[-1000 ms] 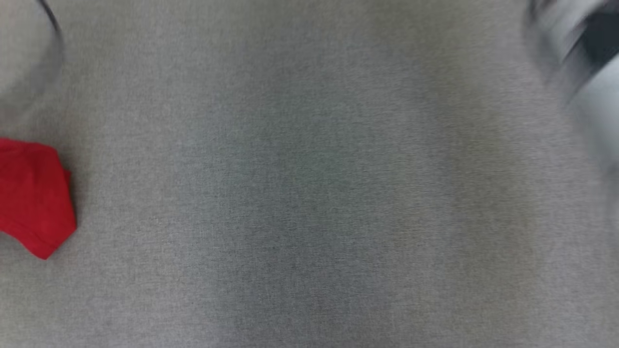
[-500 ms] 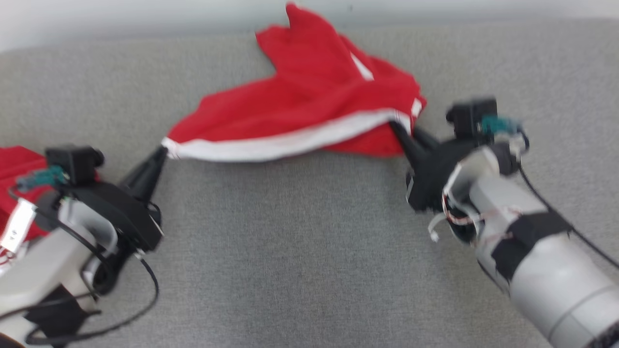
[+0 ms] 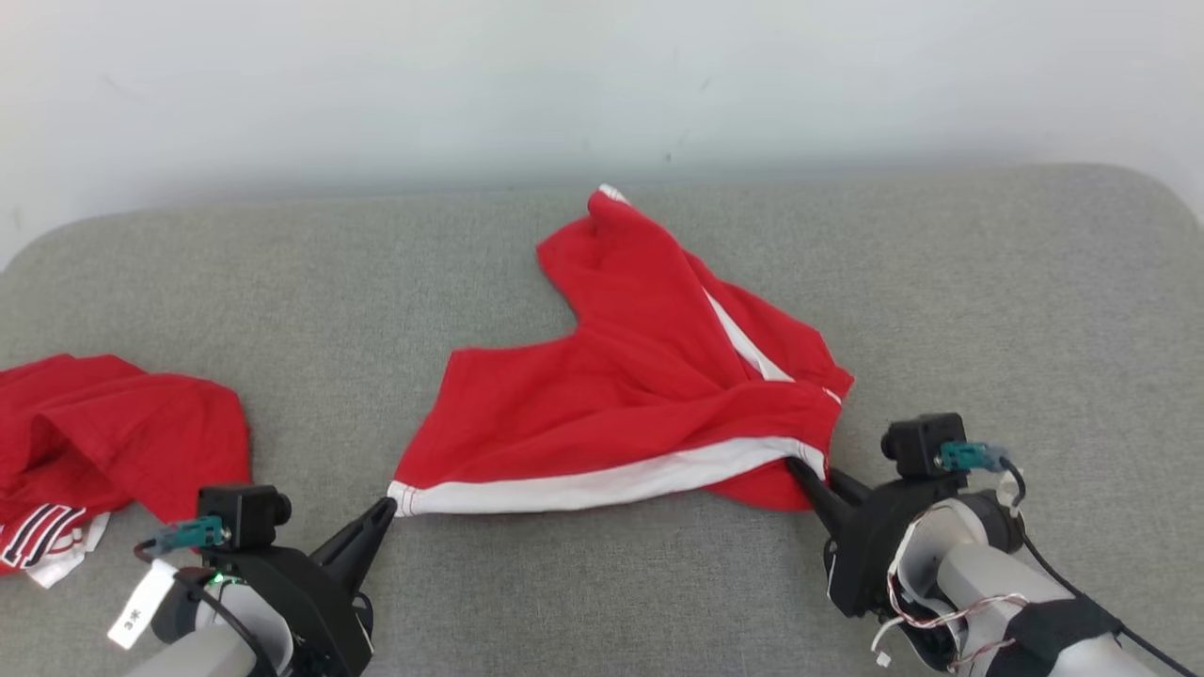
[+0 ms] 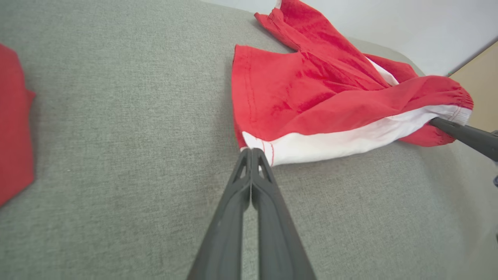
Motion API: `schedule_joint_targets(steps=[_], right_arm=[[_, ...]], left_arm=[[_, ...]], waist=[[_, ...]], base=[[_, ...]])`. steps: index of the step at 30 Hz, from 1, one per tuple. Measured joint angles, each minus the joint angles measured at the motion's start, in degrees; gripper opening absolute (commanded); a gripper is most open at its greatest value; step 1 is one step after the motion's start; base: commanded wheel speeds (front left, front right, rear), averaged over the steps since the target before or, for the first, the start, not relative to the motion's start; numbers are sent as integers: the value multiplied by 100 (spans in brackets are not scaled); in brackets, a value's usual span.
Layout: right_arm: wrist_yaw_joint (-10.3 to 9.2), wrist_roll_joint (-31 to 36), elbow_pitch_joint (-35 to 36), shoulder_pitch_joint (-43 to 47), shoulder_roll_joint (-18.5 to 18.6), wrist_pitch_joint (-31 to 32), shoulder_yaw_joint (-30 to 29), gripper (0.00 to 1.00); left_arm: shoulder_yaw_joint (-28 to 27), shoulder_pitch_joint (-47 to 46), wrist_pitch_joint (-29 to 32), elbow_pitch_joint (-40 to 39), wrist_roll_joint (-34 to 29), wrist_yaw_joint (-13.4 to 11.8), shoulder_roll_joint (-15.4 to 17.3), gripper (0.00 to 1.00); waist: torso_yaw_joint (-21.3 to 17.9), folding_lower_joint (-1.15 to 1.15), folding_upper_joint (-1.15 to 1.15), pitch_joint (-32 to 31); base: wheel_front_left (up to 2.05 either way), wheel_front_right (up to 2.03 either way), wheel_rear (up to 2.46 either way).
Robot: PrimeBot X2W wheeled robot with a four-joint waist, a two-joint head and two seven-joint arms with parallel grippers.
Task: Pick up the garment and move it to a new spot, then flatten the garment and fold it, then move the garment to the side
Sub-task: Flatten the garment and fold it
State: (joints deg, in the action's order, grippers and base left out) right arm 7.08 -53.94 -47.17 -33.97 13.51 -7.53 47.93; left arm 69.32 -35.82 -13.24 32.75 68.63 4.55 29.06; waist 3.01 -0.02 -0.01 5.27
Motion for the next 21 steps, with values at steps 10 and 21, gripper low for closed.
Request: schedule_joint_targets(steps=[10,21], right_arm=[[0,-1,241,79,38,123,94,0],[-10,-57,605,326,142,91,91,100]], left_arm=[[30,59,-42,-54,22,-165,-122,0],[16,167,-47,14,-21,-502,-127,100]], waist=[[-113,1,0,-108],[-156,2,0,-158]], base=[[0,0,0],[0,0,0]])
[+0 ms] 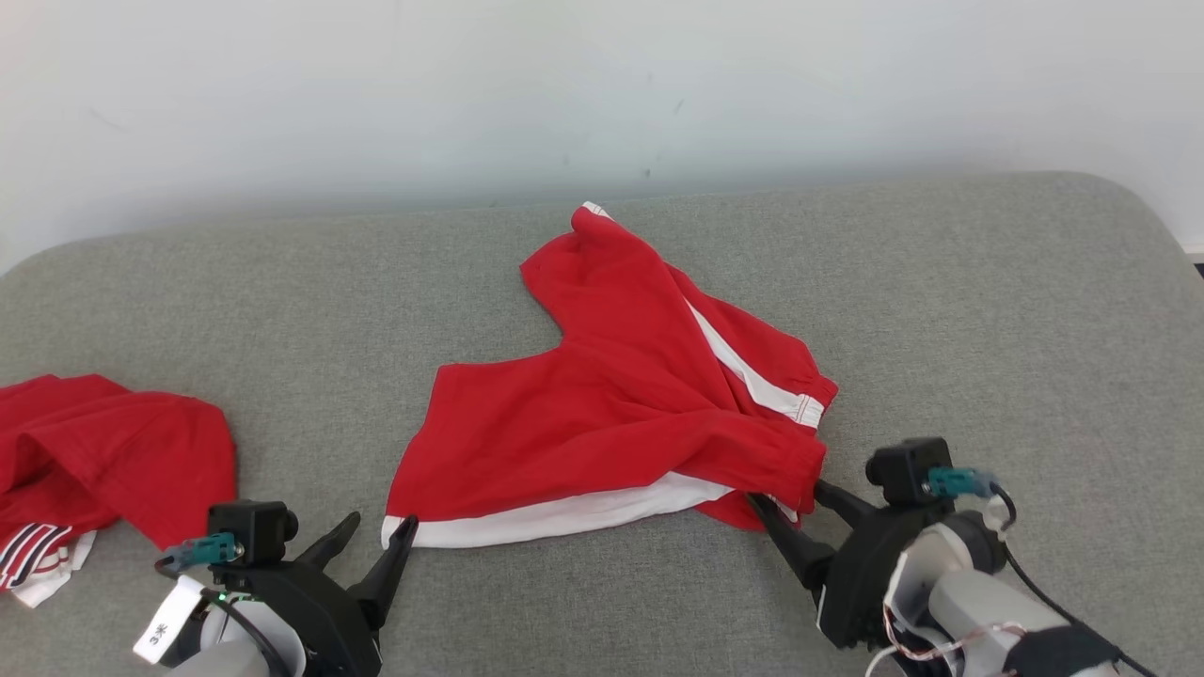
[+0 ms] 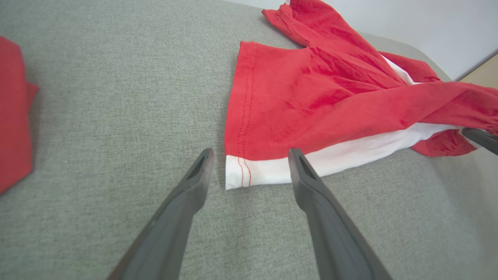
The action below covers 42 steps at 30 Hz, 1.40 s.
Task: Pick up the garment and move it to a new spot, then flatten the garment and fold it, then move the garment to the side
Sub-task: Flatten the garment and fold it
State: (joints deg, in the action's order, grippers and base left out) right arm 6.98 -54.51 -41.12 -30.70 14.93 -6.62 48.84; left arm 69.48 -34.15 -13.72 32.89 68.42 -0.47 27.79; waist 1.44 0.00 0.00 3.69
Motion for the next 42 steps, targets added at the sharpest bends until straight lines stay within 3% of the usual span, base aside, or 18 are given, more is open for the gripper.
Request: schedule_joint_targets(steps=[9,23,42], right_arm=[[-475,168,804,699,474,-342,-16,100],[-1004,292,2027,938,647,-500,-97,100],[-1304,570,2457,933,826,-87,-7,100]], left_arm=[[-22,228,-3,-140,-31,-168,92,100],[-85,207,-44,-341,-356,-364,170,100],[20,51,-29,-188,-662,-453,-59,100]], waist=[[-91,0,0,11],[-159,0,1,121],[50,1,1,266]], base=[[0,0,0],[0,0,0],[0,0,0]])
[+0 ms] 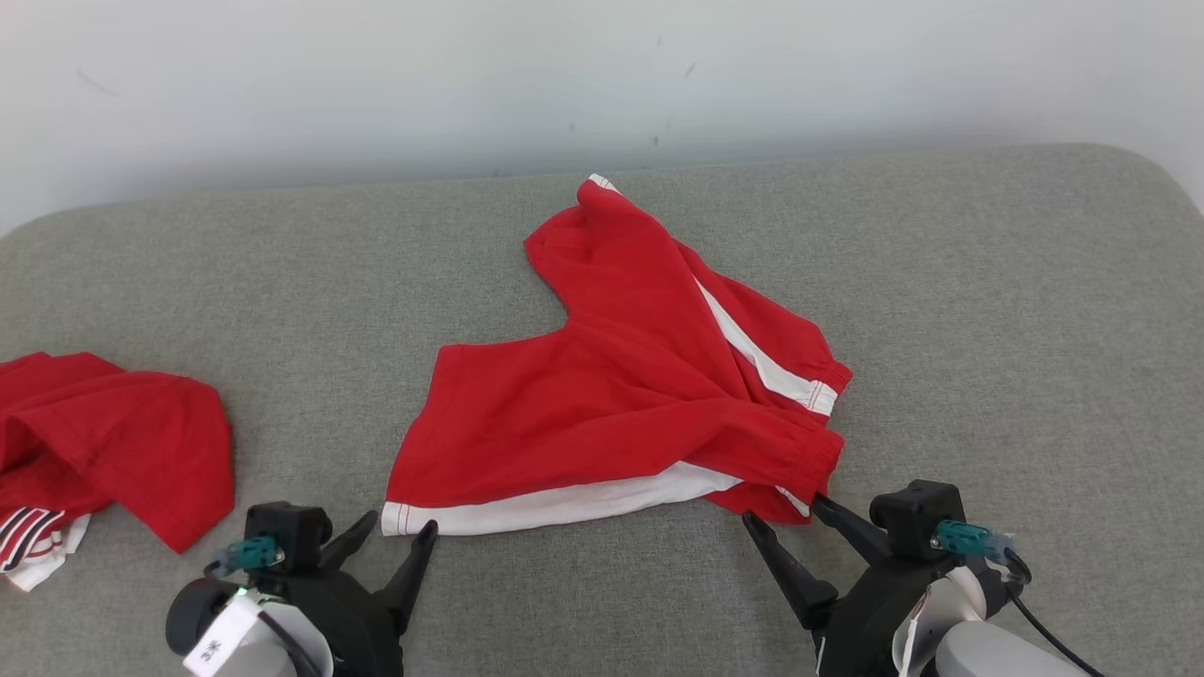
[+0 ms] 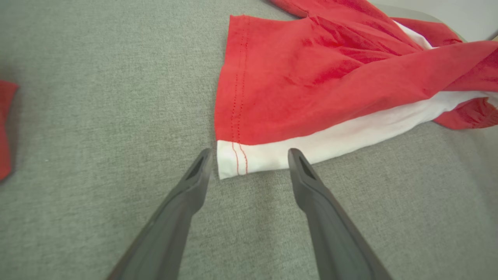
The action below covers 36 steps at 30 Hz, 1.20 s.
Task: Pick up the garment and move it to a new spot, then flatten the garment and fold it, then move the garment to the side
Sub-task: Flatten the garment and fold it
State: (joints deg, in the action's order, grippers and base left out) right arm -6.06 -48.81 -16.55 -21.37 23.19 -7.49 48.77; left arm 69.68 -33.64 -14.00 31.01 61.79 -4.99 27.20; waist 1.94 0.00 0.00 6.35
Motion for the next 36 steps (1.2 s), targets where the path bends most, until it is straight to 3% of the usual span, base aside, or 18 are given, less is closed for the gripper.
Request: schedule_joint_targets(steps=[15,16,17,18,20,28,36], right_arm=[[-59,121,15,-48,-36,303,58,100],[-68,127,15,-52,-42,327,58,62],[-76,162,11,-59,-47,366,64,34],[-76,203,10,-64,-54,396,65,0],[-91,259,5,-106,-69,405,88,0],[-100,281,7,-185,-133,448,25,0],[-101,96,227,-268,-15,558,-245,0]], left_arm=[[107,-368,347,730,-48,156,-247,100],[114,-395,391,771,-30,174,-288,85],[120,-423,443,834,-31,209,-328,47],[115,-429,447,895,-23,213,-363,0],[125,-428,541,968,-4,338,-374,0],[129,-450,557,1179,7,448,-446,0],[105,-461,383,1012,-41,453,-359,0]], waist=[[-90,0,0,121],[-95,0,0,128],[-99,0,0,135],[-103,0,0,141],[-110,0,0,152],[-106,0,0,158],[-70,0,0,113]], base=[[0,0,0],[0,0,0],[0,0,0],[0,0,0],[0,0,0],[0,0,0],[0,0,0]])
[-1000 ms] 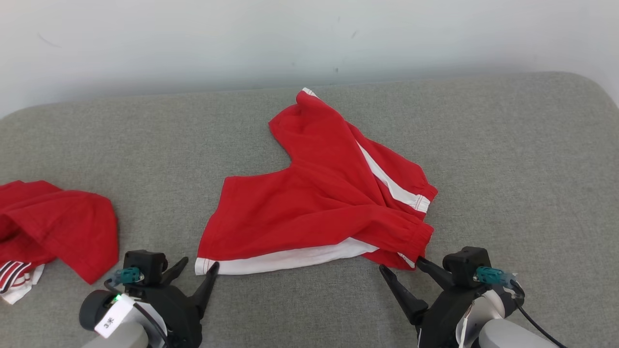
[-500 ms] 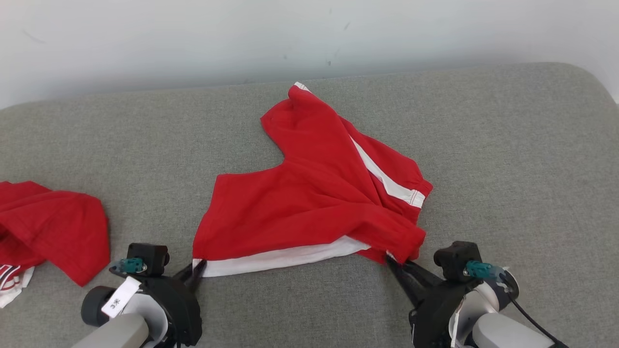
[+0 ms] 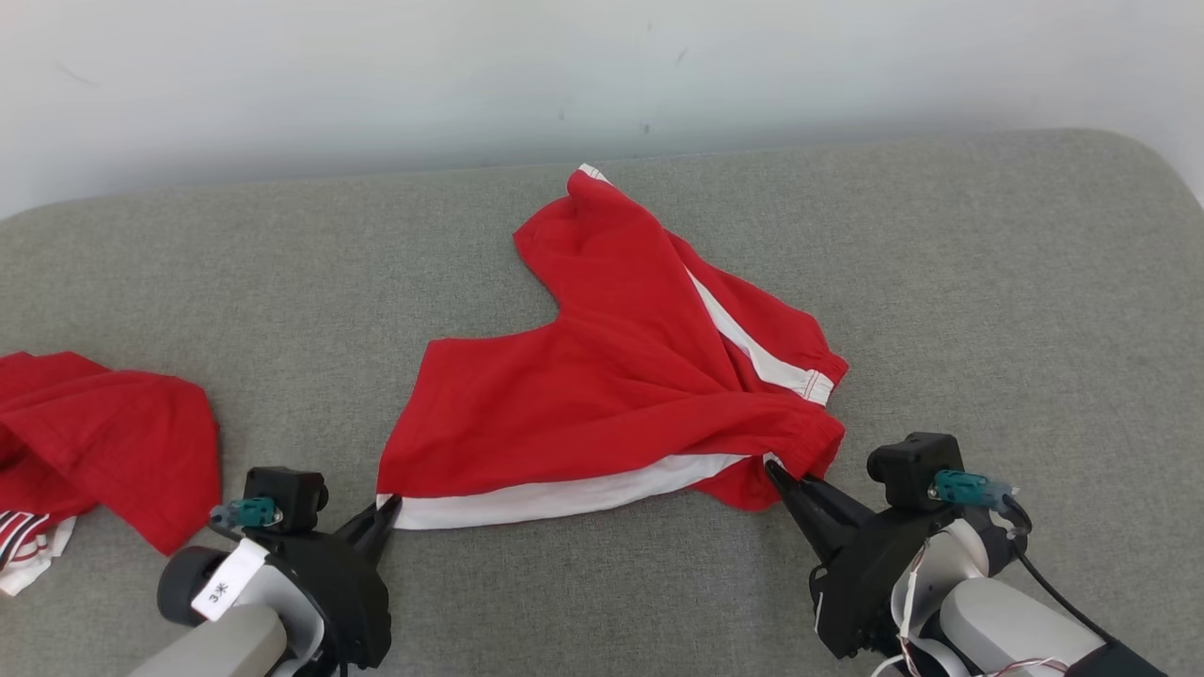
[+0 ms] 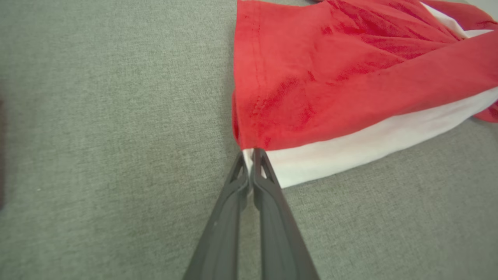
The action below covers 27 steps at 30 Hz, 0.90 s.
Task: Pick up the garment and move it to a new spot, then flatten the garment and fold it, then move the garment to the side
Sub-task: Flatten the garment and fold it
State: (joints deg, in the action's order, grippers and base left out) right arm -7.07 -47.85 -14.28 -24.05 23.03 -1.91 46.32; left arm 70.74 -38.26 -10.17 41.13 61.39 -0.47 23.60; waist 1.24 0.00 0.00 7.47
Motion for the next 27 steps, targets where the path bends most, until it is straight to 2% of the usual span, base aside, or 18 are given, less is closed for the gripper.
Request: schedule_joint_targets(steps=[6,9,11,12,14,16,19,22,24,26,27], right_arm=[[12,-170,310,-69,171,409,9,0],[147,-286,470,-342,311,800,26,0],[259,-525,523,-608,322,1147,16,0],[315,-589,514,-764,321,1360,30,0],[332,-725,389,-1133,288,1866,76,0],[336,-882,148,-1539,227,2458,187,0],[243,-964,-437,-2241,-1,3395,316,0],[101,-959,-1029,-3359,-303,3964,126,0],[51,-835,-1381,-4291,-537,4028,-129,0],[51,-472,-1671,-5312,-670,3718,-441,0],[51,-324,-1744,-5757,-702,3456,-621,0]], left_arm=[[1,-92,-79,-432,-45,56,243,0],[-55,-175,-69,-753,-25,307,485,0],[-89,-309,42,-950,26,492,597,0],[-45,-437,154,-1021,-10,509,652,0],[25,-744,468,-1111,-67,608,751,0],[-63,-1045,794,-1201,178,709,782,0],[-148,-1675,1428,-1070,393,755,791,0],[-490,-2656,1886,-724,567,755,794,0],[-787,-3472,1912,-415,501,753,805,0],[-1210,-4328,1642,-230,347,703,828,0],[-1462,-4658,1374,-186,341,581,818,0]], waist=[[9,0,0,-34],[-12,0,0,-1],[-33,0,0,41],[-44,0,0,70],[-68,0,0,147],[-93,0,0,253],[-129,0,0,446],[-160,1,1,665],[-172,1,1,819],[-175,2,0,979],[-173,1,0,1060]], base=[[0,0,0],[0,0,0],[0,0,0],[0,0,0],[0,0,0],[0,0,0],[0,0,0],[0,0,0],[0,0,0],[0,0,0],[0,0,0]])
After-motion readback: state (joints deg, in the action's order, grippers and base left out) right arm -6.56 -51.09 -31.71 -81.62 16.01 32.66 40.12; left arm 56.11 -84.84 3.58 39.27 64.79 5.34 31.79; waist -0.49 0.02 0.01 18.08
